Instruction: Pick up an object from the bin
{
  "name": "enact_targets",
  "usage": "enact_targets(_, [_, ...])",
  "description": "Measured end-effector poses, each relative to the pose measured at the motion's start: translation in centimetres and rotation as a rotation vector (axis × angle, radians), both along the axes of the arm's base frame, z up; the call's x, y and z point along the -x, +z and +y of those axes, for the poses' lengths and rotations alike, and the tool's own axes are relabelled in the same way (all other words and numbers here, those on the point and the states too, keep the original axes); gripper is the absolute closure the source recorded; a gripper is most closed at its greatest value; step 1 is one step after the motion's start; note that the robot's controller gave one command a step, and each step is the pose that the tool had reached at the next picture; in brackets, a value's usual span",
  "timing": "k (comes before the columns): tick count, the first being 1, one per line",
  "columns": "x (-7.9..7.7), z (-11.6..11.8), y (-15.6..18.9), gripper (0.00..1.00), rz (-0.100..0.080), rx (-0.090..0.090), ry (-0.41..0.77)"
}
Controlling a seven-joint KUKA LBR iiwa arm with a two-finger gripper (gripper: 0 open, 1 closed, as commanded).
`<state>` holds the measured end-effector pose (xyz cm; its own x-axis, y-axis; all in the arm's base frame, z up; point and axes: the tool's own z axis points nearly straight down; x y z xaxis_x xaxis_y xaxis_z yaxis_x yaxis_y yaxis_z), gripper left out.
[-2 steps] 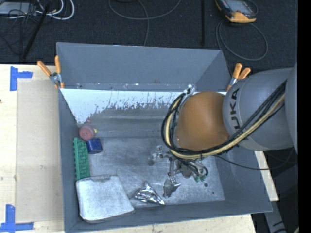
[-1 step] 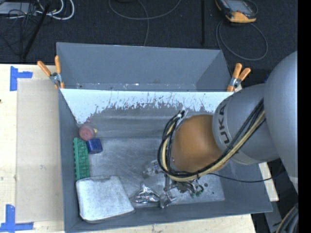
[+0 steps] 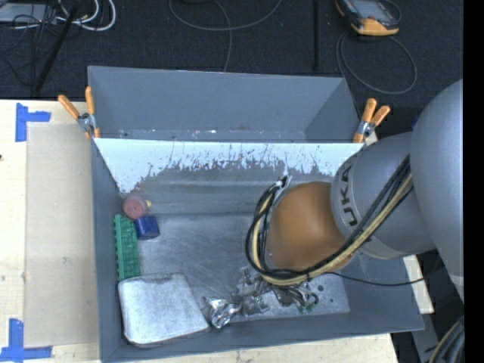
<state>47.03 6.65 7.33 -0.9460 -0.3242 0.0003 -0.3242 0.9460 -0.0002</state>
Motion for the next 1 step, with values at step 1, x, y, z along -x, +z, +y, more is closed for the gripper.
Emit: enact_targets(1, [-1.63,-2.93,15.54,1.0,-0.006,0.0,0.212])
